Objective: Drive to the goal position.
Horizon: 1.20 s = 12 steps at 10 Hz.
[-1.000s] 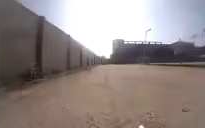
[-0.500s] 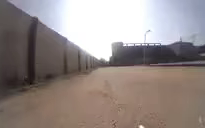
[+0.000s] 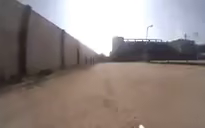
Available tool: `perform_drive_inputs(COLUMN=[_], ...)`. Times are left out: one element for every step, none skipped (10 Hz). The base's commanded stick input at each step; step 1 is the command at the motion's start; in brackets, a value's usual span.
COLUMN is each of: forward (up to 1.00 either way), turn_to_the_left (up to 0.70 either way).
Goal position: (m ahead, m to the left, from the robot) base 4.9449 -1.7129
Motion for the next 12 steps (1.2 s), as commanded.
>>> perform_drive_inputs(forward=[1.00,1.00,1.00,1.00,1.00,1.00,1.00,1.00,1.00,1.00,1.00,1.00], turn_to_the_left=[0.00,0.00,0.00,0.00,0.00,0.00,0.00,0.00,0.00,-0.02,-0.17,-0.27])
